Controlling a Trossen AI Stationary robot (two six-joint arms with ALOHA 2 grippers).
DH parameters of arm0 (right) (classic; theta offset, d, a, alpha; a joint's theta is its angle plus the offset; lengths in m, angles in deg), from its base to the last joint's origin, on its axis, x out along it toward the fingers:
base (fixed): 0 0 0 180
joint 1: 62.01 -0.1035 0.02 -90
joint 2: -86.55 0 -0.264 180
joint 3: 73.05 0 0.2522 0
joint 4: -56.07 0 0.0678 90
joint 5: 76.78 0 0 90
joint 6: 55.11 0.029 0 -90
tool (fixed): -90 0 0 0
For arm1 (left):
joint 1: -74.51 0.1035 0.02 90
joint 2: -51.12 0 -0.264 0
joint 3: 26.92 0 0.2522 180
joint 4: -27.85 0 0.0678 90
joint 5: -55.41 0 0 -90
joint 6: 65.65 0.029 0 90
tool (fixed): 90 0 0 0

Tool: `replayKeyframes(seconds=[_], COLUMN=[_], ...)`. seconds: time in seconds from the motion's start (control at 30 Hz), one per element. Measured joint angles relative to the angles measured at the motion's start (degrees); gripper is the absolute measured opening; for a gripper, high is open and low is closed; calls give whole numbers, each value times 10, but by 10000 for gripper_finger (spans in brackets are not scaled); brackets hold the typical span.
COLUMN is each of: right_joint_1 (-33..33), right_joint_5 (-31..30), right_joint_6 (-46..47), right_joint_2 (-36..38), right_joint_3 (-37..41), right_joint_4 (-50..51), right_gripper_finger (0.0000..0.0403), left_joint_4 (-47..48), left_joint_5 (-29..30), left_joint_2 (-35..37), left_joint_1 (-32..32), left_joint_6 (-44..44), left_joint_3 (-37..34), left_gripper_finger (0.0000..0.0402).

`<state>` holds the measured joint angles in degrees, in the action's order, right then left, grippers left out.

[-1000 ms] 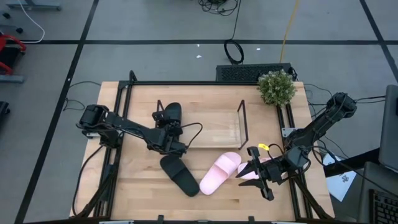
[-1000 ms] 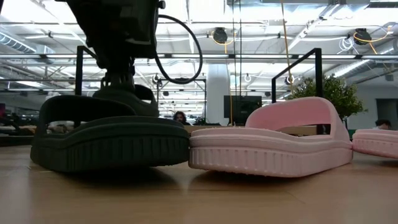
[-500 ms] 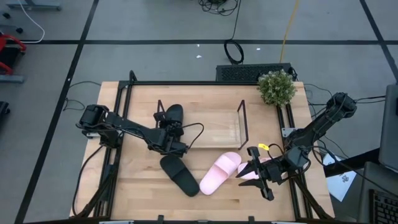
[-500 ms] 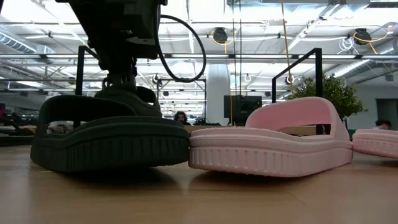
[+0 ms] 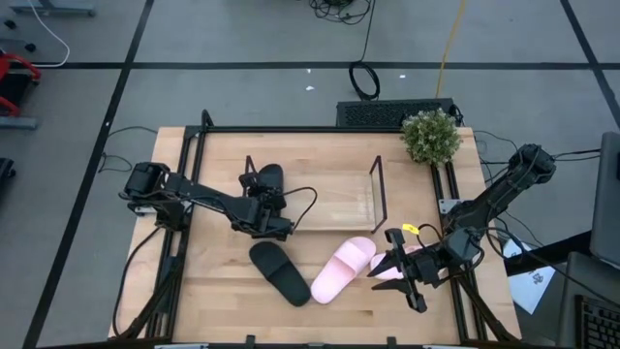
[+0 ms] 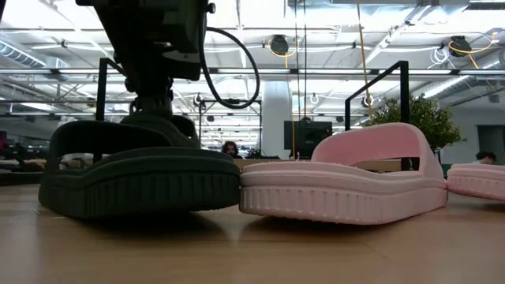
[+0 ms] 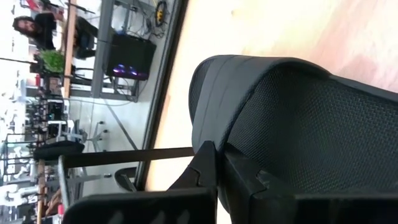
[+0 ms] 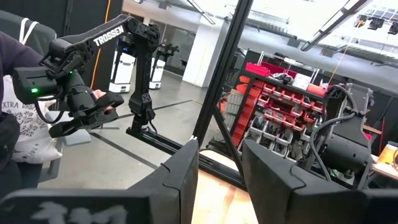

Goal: Pick and place slides into the shelf
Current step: Put the left black slipper on the shelf

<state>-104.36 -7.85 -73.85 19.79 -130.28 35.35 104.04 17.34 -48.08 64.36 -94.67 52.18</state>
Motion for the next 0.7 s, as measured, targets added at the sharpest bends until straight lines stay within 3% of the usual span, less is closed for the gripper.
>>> replayKeyframes(seconds=[0.7], right_joint_1=[0], right_joint_5=[2], right_joint_6=[0], right_joint_2=[0], right_joint_3=[0], right_joint_4=[0], right_gripper_finger=[116], left_joint_4=[0], left_joint_5=[-10], left_joint_2=[0], left_joint_1=[0], left_joint_6=[18], left_joint_3=[0], left_gripper_finger=[74])
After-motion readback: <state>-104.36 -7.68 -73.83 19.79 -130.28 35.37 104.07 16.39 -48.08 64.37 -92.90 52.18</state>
